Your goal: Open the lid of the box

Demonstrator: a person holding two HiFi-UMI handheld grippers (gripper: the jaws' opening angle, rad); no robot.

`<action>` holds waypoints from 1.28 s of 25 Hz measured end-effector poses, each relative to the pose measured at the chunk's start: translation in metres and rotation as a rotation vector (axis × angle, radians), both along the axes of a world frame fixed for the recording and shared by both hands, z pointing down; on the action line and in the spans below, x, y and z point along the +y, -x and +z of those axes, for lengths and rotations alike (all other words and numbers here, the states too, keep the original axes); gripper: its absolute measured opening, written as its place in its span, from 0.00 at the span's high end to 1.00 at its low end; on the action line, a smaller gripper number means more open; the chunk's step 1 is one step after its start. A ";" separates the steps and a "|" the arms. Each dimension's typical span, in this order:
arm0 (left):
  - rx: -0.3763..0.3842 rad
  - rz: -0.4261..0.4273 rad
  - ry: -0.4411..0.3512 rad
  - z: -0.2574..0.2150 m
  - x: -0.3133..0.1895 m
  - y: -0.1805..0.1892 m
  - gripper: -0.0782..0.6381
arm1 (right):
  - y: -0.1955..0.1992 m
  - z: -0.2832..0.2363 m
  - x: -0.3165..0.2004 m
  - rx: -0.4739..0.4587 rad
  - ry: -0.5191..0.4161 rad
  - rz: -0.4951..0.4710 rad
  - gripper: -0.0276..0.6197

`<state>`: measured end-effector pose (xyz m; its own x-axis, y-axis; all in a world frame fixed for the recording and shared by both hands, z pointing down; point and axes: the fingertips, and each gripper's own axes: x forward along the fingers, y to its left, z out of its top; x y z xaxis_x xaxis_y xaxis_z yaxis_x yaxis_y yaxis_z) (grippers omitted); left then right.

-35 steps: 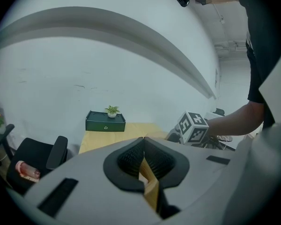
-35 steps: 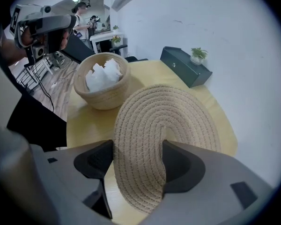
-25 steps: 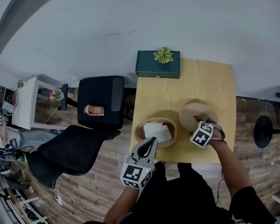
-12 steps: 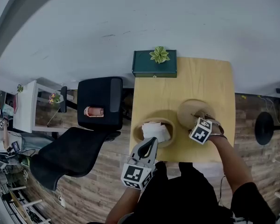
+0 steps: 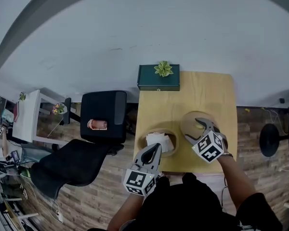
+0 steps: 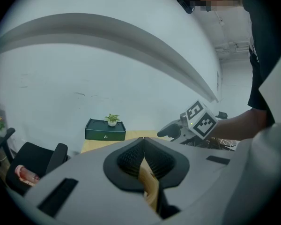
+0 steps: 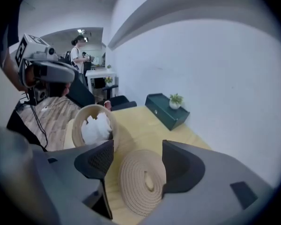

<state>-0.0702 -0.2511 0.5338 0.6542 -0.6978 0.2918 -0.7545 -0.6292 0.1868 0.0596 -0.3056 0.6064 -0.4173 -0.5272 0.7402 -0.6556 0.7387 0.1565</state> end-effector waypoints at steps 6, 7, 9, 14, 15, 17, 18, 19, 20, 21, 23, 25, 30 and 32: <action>0.009 -0.005 -0.051 -0.022 -0.003 0.002 0.87 | 0.019 -0.080 0.005 -0.146 -0.195 0.054 0.51; 0.011 -0.006 -0.057 -0.024 -0.002 0.004 0.87 | 0.021 -0.093 0.006 -0.184 -0.230 0.071 0.53; 0.013 -0.019 -0.069 -0.028 -0.003 0.009 0.87 | 0.024 -0.115 0.010 -0.249 -0.292 0.099 0.57; 0.015 -0.044 -0.097 -0.036 -0.004 0.024 0.87 | 0.029 -0.152 0.020 -0.308 -0.406 0.133 0.67; 0.014 -0.045 -0.102 -0.038 -0.004 0.025 0.87 | 0.031 -0.158 0.023 -0.325 -0.422 0.134 0.70; 0.016 -0.048 -0.112 -0.042 -0.004 0.028 0.87 | 0.037 -0.169 0.030 -0.357 -0.460 0.121 0.79; 0.018 -0.051 -0.116 -0.044 -0.003 0.029 0.87 | 0.040 -0.174 0.035 -0.366 -0.484 0.109 0.84; 0.020 -0.055 -0.117 -0.045 -0.003 0.030 0.87 | 0.042 -0.179 0.038 -0.374 -0.506 0.103 0.89; 0.022 -0.058 -0.118 -0.046 -0.003 0.031 0.87 | 0.043 -0.182 0.041 -0.384 -0.522 0.106 0.93; 0.025 -0.059 -0.120 -0.048 -0.003 0.031 0.87 | 0.044 -0.184 0.043 -0.395 -0.531 0.113 0.93; 0.029 -0.058 -0.127 -0.051 -0.003 0.031 0.87 | 0.046 -0.187 0.047 -0.396 -0.539 0.113 0.93; 0.032 -0.058 -0.134 -0.053 -0.001 0.032 0.87 | 0.049 -0.187 0.052 -0.375 -0.548 0.098 0.93; 0.037 -0.060 -0.137 -0.053 0.000 0.033 0.87 | 0.051 -0.185 0.052 -0.369 -0.535 0.100 0.93; 0.037 -0.057 -0.136 -0.053 0.001 0.032 0.87 | 0.051 -0.185 0.050 -0.375 -0.535 0.103 0.93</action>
